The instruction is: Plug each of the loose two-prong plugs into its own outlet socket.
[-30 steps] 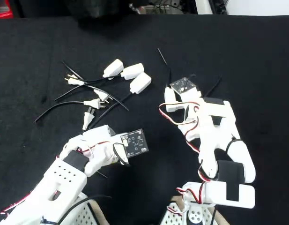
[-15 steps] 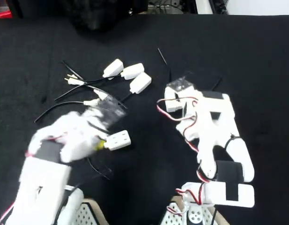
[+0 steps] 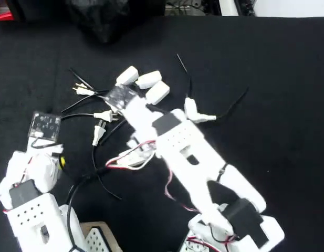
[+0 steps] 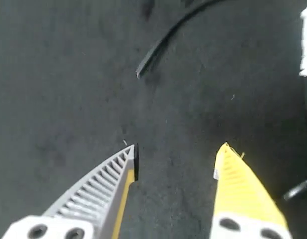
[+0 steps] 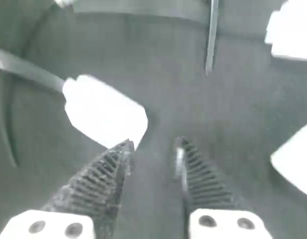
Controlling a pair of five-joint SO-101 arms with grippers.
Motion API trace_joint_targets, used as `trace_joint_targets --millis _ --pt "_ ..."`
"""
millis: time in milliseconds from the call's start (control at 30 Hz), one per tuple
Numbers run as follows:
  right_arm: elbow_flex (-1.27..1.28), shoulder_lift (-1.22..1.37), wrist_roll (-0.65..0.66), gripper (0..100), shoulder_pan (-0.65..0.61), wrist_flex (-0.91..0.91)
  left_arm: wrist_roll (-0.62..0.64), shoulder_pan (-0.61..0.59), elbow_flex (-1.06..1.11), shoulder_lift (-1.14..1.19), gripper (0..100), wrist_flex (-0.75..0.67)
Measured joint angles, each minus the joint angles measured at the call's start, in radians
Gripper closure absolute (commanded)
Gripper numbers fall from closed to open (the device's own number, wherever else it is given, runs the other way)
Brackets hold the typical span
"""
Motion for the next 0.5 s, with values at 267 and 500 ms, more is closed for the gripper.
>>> trace_joint_targets --millis 267,500 --pt "-0.094 0.207 -0.479 79.0 -0.117 -0.269 0.04 -0.046 0.255 -0.008 75 -0.259" --pt "-0.224 0.41 -0.738 73.6 -0.227 -0.324 0.078 -0.061 0.318 -0.107 75 -0.354"
